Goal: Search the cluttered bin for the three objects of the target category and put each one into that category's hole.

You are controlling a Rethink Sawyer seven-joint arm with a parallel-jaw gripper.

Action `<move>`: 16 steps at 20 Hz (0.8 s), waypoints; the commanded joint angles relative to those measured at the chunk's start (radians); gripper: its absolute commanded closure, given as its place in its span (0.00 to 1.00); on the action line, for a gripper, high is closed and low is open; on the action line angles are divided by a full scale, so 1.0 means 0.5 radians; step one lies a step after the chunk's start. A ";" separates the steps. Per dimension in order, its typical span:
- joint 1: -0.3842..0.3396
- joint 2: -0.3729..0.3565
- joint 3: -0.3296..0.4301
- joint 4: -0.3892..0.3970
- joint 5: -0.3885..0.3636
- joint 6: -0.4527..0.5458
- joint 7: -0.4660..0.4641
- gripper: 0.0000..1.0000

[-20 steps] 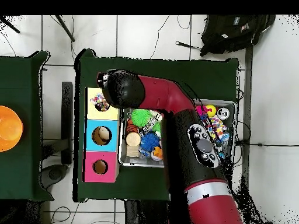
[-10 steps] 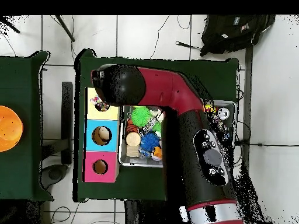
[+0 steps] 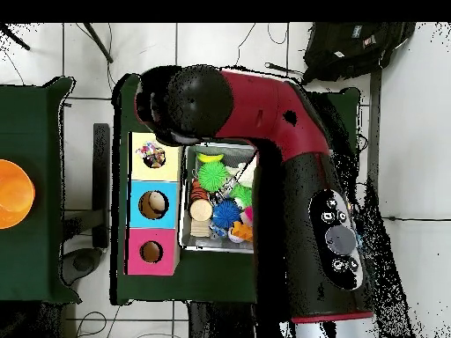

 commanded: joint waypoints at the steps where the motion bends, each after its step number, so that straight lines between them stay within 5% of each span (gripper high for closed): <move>1: -0.090 0.170 0.135 -0.289 -0.039 0.305 -0.151 0.00; 16: -0.229 0.258 0.170 -0.585 -0.191 0.643 -0.471 0.00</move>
